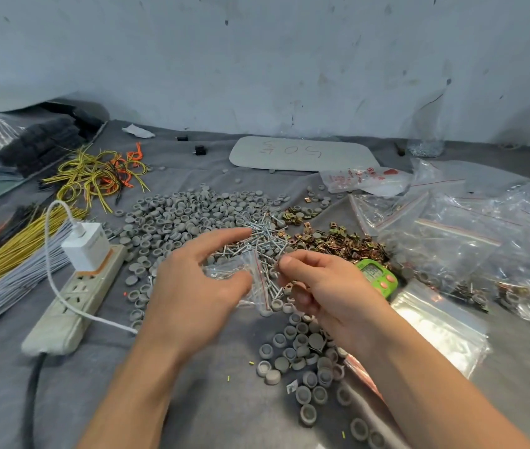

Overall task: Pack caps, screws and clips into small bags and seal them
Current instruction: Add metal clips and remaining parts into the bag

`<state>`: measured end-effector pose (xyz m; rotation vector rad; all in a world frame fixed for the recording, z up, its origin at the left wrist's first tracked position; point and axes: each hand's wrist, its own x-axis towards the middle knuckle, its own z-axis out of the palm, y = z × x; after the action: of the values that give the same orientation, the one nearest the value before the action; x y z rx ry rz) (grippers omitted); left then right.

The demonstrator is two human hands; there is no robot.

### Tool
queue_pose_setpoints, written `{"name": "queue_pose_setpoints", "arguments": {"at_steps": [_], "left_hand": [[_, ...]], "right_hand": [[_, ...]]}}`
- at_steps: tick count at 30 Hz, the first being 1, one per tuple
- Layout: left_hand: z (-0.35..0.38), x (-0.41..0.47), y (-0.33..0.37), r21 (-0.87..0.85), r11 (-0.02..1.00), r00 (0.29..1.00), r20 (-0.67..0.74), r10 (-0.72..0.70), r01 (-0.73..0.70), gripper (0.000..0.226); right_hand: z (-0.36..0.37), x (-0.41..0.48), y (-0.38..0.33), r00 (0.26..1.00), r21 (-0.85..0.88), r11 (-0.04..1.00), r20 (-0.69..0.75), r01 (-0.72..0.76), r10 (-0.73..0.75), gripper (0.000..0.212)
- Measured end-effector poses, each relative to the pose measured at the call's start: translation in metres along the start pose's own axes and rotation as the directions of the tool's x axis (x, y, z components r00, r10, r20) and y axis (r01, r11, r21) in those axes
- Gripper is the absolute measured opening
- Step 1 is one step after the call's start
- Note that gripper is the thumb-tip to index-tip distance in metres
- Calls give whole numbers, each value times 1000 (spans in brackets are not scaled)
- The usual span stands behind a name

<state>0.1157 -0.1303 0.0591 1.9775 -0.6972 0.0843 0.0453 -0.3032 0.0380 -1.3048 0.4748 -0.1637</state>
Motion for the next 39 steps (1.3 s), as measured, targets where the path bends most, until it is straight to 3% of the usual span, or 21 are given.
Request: {"name": "queue_pose_setpoints", "arguments": {"at_steps": [4,9,11,14,17,20,22,25,27,29,33,36,39], "left_hand": [[-10,-6,-10,374,924,977,211,-2,-79,93],[6,3,-20,495,858,963,271,1,-140,103],[15,8,-22,540,837,971,234,-44,-92,111],[24,13,-27,508,862,987,136,-80,0,108],[22,17,-30,358,932,990,100,-100,58,96],[21,14,-28,220,974,993,94,-72,49,86],[21,12,-28,157,988,996,84,-27,13,74],[18,12,-31,75,997,998,65,-10,5,59],[15,12,-31,-33,999,999,39,-35,36,57],[13,13,-33,-148,987,998,-8,-59,57,53],[12,12,-33,-206,977,996,-51,-70,58,49],[15,10,-31,-169,983,998,2,-69,69,54],[18,8,-27,-117,992,998,29,-53,56,54]], "right_hand": [[3,4,1,999,-25,999,-17,38,-38,13],[5,5,3,987,-99,995,-154,34,-49,8],[6,7,2,978,-139,990,-202,26,-54,12],[10,6,-2,970,-180,983,-230,32,-74,10],[14,5,-7,944,-306,947,-269,103,-190,9],[20,7,-11,929,-653,738,-144,170,-342,9],[26,6,-9,936,-716,653,0,245,-352,9],[28,3,-6,943,-550,780,43,297,-329,20],[23,3,-11,969,-320,922,-39,218,-243,24],[13,4,-18,986,-107,986,-95,126,-137,32],[2,6,-19,990,-92,995,-132,37,-49,60],[4,7,-19,995,78,997,-102,22,-14,52],[7,8,-20,993,130,988,-100,78,-65,34]]}}
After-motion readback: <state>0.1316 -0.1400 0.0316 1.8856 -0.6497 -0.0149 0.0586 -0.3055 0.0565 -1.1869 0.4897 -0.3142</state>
